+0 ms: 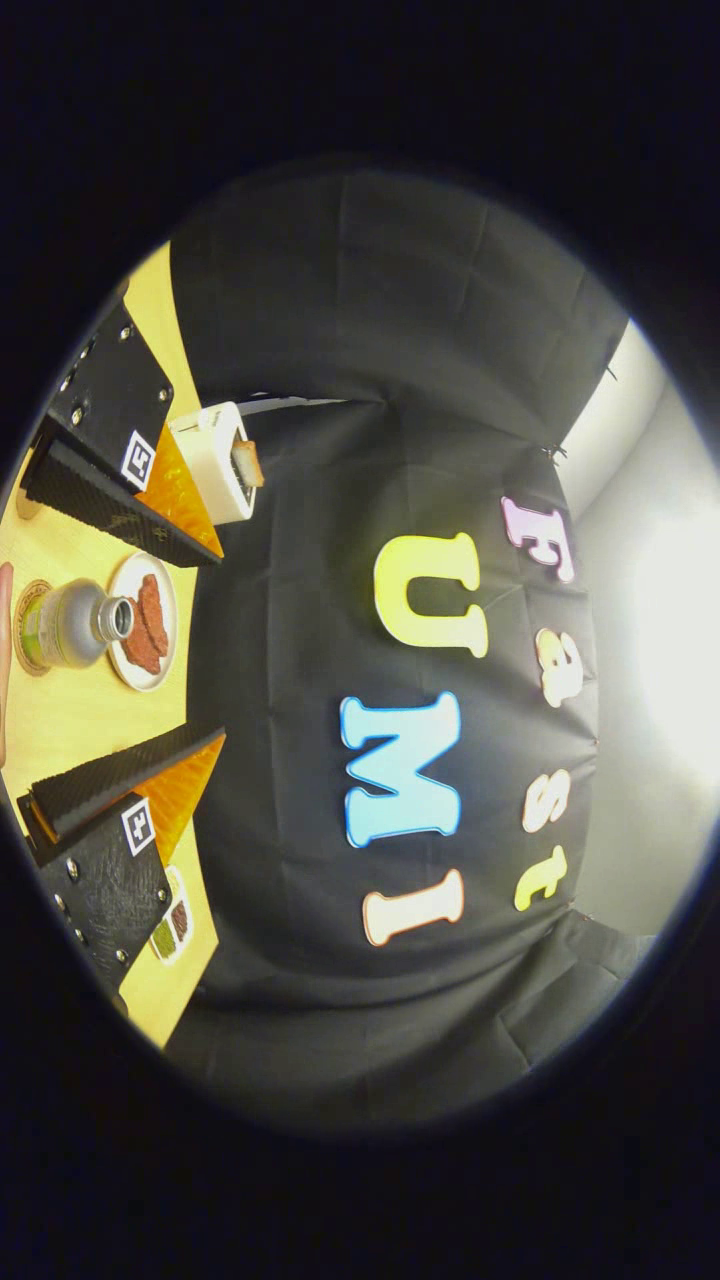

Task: Take the bottle from table, then pour the juice into the cup, finally place the bottle on the coaster

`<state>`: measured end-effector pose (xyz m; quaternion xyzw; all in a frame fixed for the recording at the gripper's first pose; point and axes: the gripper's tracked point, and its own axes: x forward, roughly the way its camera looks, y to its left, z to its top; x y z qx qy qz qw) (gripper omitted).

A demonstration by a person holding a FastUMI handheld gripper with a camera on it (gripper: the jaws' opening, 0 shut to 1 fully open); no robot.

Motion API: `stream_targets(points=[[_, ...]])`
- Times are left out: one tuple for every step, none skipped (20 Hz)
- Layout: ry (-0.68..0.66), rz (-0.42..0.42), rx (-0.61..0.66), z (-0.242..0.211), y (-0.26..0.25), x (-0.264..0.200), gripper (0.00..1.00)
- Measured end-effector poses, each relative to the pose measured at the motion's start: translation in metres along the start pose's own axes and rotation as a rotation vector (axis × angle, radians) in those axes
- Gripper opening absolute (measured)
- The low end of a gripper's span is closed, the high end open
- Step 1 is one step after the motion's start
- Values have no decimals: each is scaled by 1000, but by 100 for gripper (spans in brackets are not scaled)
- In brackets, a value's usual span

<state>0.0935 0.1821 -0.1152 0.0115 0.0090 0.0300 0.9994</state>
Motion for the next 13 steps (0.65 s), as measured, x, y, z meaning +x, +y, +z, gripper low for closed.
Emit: stream_targets(points=[[6, -9, -14, 12, -7, -6, 96], [14, -25, -34, 23, -15, -14, 96], [20, -28, -37, 32, -21, -21, 96], [29, -35, -41, 39, -26, -28, 96], [34, -52, -55, 46, -35, -35, 96], [37, -63, -63, 53, -44, -43, 96], [34, -73, -69, 62, -50, -49, 96], [29, -83, -68, 70, -57, -56, 96], [28, -91, -67, 77, -64, -63, 96], [19, -93, -59, 85, -69, -71, 96], [12, -111, -57, 93, -78, -77, 96], [1, -131, -58, 100, -88, -86, 96], [-9, -148, -60, 107, -96, -93, 96]])
